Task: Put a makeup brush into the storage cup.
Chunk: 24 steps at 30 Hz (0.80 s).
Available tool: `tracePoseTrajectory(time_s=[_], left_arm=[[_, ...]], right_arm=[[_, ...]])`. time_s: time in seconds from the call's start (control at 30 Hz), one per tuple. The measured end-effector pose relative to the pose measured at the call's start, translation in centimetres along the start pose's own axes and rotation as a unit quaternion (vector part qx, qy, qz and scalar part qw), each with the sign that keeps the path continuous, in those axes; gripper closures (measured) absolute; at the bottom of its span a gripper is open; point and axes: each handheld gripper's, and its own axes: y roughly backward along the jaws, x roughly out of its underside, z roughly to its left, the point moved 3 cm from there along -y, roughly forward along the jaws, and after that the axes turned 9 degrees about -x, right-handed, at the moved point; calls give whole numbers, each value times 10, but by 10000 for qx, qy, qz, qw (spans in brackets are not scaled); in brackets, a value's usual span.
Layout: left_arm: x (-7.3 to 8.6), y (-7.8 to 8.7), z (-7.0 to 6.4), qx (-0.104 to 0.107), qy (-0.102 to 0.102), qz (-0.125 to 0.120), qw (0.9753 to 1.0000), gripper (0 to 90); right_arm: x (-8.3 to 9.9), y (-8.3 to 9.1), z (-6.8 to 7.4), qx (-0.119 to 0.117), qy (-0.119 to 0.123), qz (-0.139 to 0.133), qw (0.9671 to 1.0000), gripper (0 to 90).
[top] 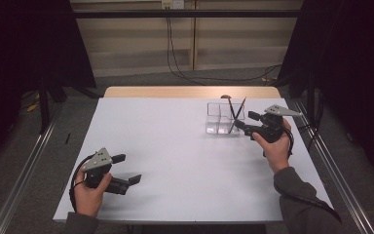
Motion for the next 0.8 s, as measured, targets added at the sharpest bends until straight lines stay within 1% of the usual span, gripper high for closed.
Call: tracePoseTrajectory(time_s=[0.33, 0.43, 0.5, 0.6, 0.7, 0.8], left_arm=[[1, 0, 0, 19, 18, -24, 10000, 23], [0, 1, 0, 0, -11, -36, 10000, 24], [0, 1, 0, 3, 20, -25, 10000, 23], [0, 1, 0, -27, 6, -20, 10000, 24], [0, 1, 0, -7, 32, -49, 10000, 24], [0, 1, 0, -5, 9, -32, 10000, 24]], right_arm=[[5, 5, 3, -53, 45, 72, 10000, 204], [7, 6, 3, -49, 59, 80, 9999, 197], [9, 8, 4, -41, 79, 116, 9999, 194], [10, 9, 5, -67, 135, 129, 9998, 190], [11, 10, 8, -114, 131, 151, 9997, 187], [12, 12, 10, -141, 179, 159, 9996, 182]])
